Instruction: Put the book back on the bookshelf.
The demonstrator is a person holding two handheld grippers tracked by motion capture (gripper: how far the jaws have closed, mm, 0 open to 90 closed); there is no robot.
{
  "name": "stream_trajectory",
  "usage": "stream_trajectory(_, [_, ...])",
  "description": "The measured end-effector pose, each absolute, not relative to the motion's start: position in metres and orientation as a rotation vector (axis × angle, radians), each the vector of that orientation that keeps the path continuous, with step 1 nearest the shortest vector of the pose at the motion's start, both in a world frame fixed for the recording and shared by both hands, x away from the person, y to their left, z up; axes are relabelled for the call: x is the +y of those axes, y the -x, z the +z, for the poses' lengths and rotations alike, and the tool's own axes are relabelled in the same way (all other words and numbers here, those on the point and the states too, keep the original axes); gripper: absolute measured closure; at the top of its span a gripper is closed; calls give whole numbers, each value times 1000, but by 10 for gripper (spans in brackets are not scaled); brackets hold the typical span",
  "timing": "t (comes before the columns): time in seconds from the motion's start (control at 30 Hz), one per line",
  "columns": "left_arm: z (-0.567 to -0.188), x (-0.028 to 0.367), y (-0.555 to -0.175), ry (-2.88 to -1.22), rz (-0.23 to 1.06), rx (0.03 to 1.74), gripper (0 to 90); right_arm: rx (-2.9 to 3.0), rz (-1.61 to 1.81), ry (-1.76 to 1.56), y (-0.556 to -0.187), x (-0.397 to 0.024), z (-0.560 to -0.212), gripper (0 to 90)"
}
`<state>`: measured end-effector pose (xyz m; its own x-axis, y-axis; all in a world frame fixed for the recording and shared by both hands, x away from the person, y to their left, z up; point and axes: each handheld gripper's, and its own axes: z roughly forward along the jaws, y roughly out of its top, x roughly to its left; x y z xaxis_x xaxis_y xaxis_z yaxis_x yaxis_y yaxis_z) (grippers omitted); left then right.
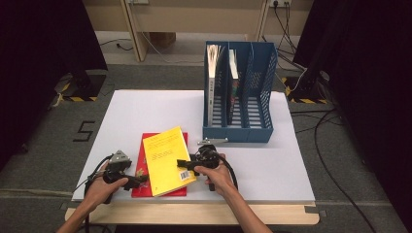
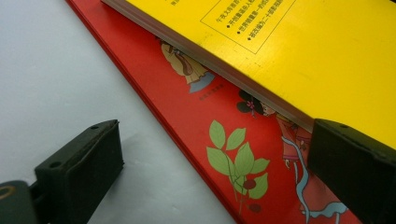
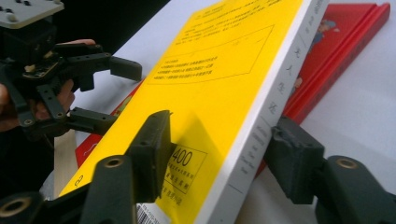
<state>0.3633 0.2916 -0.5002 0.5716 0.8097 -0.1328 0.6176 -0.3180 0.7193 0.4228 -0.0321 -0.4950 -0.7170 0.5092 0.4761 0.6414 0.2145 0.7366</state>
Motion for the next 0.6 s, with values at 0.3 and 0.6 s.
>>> stream_trajectory(0.3, [-500, 294, -364, -2042, 353, 1162, 2, -2426, -1593, 954, -416, -27, -476, 546])
stream_trajectory(0.6, [-498, 294, -365, -2056, 337, 1154, 39, -2393, -1533, 931, -424, -23, -474, 534])
